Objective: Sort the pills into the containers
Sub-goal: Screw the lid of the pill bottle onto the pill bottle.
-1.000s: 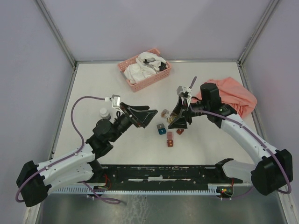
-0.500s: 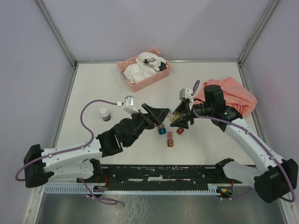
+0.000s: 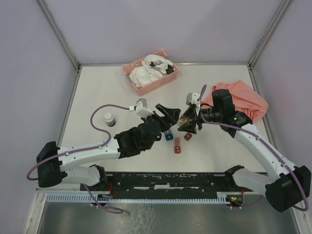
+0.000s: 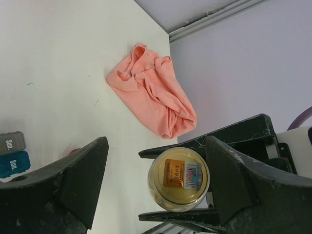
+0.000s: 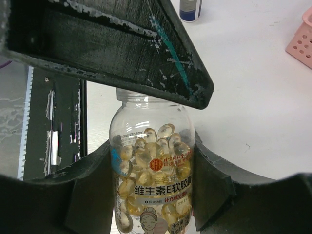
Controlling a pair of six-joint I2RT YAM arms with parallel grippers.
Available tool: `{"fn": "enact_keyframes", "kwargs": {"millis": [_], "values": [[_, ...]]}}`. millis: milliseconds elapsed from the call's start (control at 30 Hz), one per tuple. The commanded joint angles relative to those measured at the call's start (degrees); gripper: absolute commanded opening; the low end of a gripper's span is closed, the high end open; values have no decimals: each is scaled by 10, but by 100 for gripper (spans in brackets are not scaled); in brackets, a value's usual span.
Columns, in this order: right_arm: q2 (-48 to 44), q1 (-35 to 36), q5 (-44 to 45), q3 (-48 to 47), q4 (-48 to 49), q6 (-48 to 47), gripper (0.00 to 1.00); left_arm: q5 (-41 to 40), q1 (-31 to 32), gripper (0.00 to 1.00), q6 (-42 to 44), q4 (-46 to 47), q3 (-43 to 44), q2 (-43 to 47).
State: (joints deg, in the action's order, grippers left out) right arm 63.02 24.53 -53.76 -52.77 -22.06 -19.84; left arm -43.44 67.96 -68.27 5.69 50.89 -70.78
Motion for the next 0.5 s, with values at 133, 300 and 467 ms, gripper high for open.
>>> {"fn": "enact_keyframes", "kwargs": {"millis": [133,300,467], "values": [[-10,7,17,-14,7,-8,2,-36,7,81,-42,0,32,0],[-8,8,22,-15,7,-4,2,-34,9,76,-48,0,33,-2],[-6,8,23,-15,7,-2,2,-30,10,58,-45,6,34,-6]]}}
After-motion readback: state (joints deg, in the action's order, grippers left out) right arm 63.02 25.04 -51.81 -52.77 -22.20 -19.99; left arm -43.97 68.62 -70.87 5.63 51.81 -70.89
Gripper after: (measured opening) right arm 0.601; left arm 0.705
